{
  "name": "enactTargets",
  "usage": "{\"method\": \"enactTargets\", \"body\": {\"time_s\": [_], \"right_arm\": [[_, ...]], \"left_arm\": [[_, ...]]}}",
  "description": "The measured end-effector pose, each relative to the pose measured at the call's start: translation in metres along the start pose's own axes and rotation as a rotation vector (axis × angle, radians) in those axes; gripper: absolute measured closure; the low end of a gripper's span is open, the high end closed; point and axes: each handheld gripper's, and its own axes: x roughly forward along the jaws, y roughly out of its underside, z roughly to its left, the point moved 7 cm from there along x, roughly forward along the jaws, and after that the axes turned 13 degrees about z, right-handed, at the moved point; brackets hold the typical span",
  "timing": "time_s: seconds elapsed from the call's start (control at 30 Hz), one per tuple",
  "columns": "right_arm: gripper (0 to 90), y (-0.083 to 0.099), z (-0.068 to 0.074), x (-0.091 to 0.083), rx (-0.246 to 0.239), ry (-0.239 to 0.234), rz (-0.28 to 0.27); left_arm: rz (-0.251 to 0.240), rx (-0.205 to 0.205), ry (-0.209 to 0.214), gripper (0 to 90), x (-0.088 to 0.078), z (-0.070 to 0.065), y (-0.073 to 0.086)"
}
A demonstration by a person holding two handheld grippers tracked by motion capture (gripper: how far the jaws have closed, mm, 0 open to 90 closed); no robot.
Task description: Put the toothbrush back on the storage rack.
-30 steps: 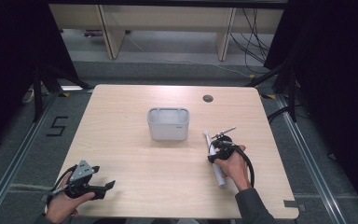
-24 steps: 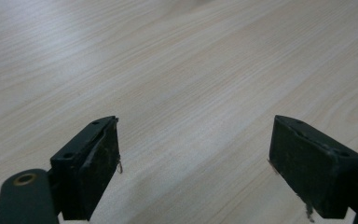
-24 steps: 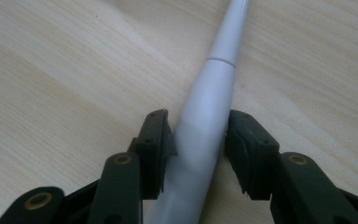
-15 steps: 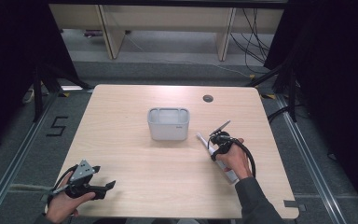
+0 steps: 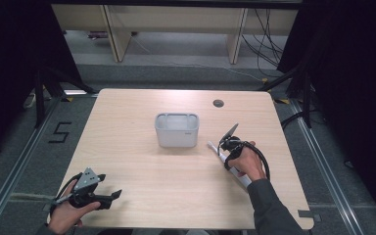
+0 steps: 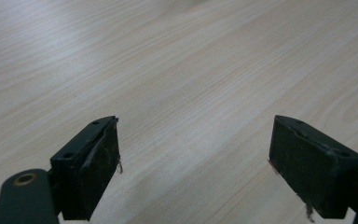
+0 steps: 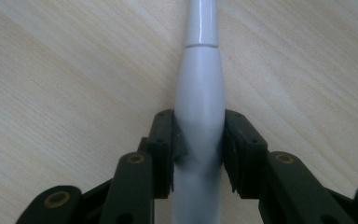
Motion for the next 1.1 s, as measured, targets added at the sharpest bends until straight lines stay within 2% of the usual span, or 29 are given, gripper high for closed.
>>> {"method": "enactTargets", "body": {"time_s": [0.1,0.13,0.2,0.23,0.27,0.3,0.33,0.37,0.43,0.5,0.53,0.6,0.63,0.7,0.73,0.77,0.8,0.83,1.07,1.1], "right_arm": [[66.0,-0.001,-0.002,0.001,-0.015,0.009,0.002],[66.0,-0.001,-0.001,0.001,-0.011,0.004,0.016],[65.8,-0.001,-0.001,0.001,-0.003,-0.003,0.026],[66.0,-0.001,-0.002,0.001,-0.006,0.000,0.033],[66.0,-0.002,-0.003,0.002,-0.017,0.006,0.025],[66.1,-0.003,-0.005,0.002,-0.044,0.019,0.039],[66.1,-0.003,-0.005,0.002,-0.044,0.019,0.039],[66.2,-0.002,-0.002,0.001,-0.013,0.007,0.056],[66.3,-0.003,-0.002,0.002,-0.027,0.018,0.051],[66.3,-0.003,-0.001,0.001,-0.018,0.011,0.063],[66.4,-0.003,0.000,0.001,-0.014,0.010,0.066],[66.4,-0.004,-0.001,0.000,-0.023,0.024,0.065],[66.4,-0.005,-0.006,0.002,-0.080,0.054,0.041],[66.5,-0.005,-0.006,0.002,-0.080,0.056,0.043],[66.5,-0.003,-0.002,0.002,-0.033,0.030,0.056],[66.6,-0.003,-0.006,0.001,-0.057,0.053,0.032],[66.6,-0.003,-0.006,0.001,-0.057,0.053,0.032],[66.6,0.001,-0.004,0.000,-0.031,0.024,0.039],[66.7,0.007,-0.009,-0.010,-0.016,0.022,-0.029],[66.7,0.008,-0.007,-0.013,0.018,0.012,-0.041]], "left_arm": [[0.000,-0.004,0.002,15.6,0.000,0.000,0.000],[-0.011,-0.010,0.012,15.6,0.000,-0.002,-0.001],[-0.015,-0.013,0.006,15.6,0.001,-0.002,-0.001],[0.005,0.001,-0.006,15.6,0.000,0.000,0.000],[0.002,0.001,-0.007,15.7,0.001,0.000,0.000],[-0.006,-0.004,0.007,15.6,0.000,-0.001,-0.001],[-0.006,-0.004,0.007,15.6,0.000,-0.001,-0.001],[-0.013,-0.009,0.015,15.6,0.001,-0.002,-0.001],[-0.018,-0.009,0.014,15.6,0.001,-0.002,-0.002],[-0.019,-0.008,0.015,15.6,0.001,-0.002,-0.002],[-0.005,0.001,0.000,15.6,0.001,0.000,0.000],[-0.006,0.002,0.000,15.6,0.001,0.000,-0.001],[-0.011,0.003,0.000,15.6,0.001,0.000,-0.001],[-0.012,0.002,0.000,15.7,0.000,0.000,-0.001],[-0.011,0.000,0.000,15.7,0.000,0.000,-0.001],[-0.022,-0.010,0.011,15.6,0.000,-0.001,-0.002],[-0.022,-0.010,0.011,15.7,0.000,-0.001,-0.002],[-0.016,-0.005,0.006,15.6,0.000,-0.001,-0.001],[-0.022,-0.012,0.010,15.6,0.001,-0.001,-0.002],[-0.023,-0.013,0.009,15.6,0.001,-0.001,-0.002]]}}
